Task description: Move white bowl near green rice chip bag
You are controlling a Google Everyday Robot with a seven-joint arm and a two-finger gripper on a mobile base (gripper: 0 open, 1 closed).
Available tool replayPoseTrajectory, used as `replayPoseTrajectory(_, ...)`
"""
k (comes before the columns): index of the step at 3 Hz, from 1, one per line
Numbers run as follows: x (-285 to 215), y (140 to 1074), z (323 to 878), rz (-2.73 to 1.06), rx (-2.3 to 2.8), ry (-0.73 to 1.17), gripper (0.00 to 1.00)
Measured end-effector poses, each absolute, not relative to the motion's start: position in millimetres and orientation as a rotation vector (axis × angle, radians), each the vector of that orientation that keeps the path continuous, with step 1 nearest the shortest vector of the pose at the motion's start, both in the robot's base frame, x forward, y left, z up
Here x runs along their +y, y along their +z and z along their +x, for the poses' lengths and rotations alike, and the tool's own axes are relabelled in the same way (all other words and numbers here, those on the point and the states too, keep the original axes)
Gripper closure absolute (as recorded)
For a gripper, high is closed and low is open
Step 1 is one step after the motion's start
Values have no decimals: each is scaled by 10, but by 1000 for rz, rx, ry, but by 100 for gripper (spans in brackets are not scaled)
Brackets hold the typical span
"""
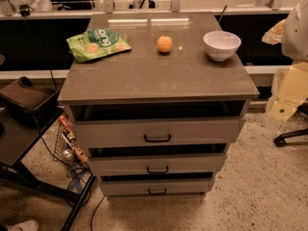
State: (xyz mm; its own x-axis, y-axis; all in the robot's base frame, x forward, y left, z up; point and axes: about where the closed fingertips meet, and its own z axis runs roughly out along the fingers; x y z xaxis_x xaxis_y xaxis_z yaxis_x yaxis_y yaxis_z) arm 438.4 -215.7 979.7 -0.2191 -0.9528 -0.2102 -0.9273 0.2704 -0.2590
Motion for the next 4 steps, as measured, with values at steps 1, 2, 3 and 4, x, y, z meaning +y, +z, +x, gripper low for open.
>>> replayPoseTrajectory(1,-2157,9798,4384,-1717,2222,-111,0)
replayPoseTrajectory(2,-2149,9796,4453,-1719,2215,-166,0)
replayPoseTrajectory(3,-2056,9721,4901,-1805,2114,-202,0)
replayPoseTrajectory(4,-2073,9577,5351,-1855,2070,-209,0)
